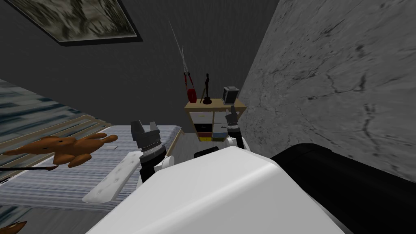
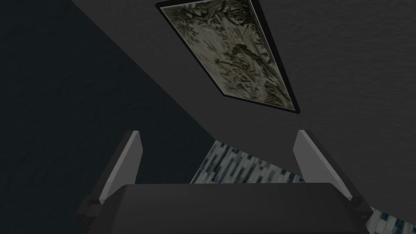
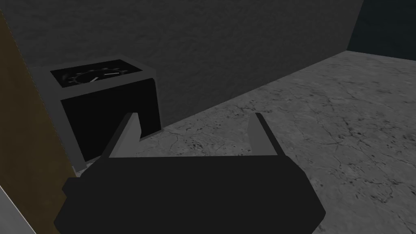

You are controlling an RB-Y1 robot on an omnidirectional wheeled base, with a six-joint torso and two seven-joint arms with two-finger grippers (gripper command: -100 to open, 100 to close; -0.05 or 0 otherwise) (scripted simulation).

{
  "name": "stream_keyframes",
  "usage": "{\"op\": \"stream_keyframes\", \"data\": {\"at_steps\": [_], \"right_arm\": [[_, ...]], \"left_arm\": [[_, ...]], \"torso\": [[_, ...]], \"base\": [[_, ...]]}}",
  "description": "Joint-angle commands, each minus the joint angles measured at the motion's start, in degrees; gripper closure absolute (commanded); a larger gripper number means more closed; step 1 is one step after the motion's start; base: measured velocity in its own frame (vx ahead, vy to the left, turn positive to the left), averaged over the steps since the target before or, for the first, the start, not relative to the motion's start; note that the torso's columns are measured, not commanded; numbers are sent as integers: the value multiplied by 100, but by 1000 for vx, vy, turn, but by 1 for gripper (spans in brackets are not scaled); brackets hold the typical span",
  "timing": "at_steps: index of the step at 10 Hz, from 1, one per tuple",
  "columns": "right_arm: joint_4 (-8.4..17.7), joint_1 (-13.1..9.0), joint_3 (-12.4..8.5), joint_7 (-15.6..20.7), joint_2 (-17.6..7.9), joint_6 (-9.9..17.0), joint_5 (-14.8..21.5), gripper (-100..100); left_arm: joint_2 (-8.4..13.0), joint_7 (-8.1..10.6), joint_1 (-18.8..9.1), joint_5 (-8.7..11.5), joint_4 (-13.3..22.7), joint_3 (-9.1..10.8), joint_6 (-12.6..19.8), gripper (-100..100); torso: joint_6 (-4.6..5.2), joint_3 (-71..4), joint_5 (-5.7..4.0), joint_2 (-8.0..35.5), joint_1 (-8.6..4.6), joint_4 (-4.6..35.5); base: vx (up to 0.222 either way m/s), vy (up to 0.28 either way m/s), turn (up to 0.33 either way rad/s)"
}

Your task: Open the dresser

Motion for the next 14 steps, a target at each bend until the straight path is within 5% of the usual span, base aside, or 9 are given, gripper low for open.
{"op": "stream_keyframes", "data": {"at_steps": [1, 9, 10, 14], "right_arm": [[0, 0, 0, 0, 0, 0, 0, 0], [-2, 0, 0, 0, 0, -1, 0, 0], [-8, 11, -27, 37, -265, 9, 45, -100], [-60, 81, -184, 256, -934, 60, 314, -100]], "left_arm": [[0, 0, 0, 0, 0, 0, 0, 0], [0, 0, 0, 0, -2, 0, -1, 0], [0, 0, 0, 0, -2, 0, -1, 0], [-1, 0, 1, 0, 1, 0, 0, 0]], "torso": [[0, -467, 0, 232, 0, 235], [0, -7073, 0, 3539, 0, 3537], [0, -7919, 0, 3962, 0, 3960], [0, -8459, 2, 4222, 8, 4225]], "base": [[0, 0, 0], [0, 0, 0], [14, 8, -12], [29, 40, -34]]}}
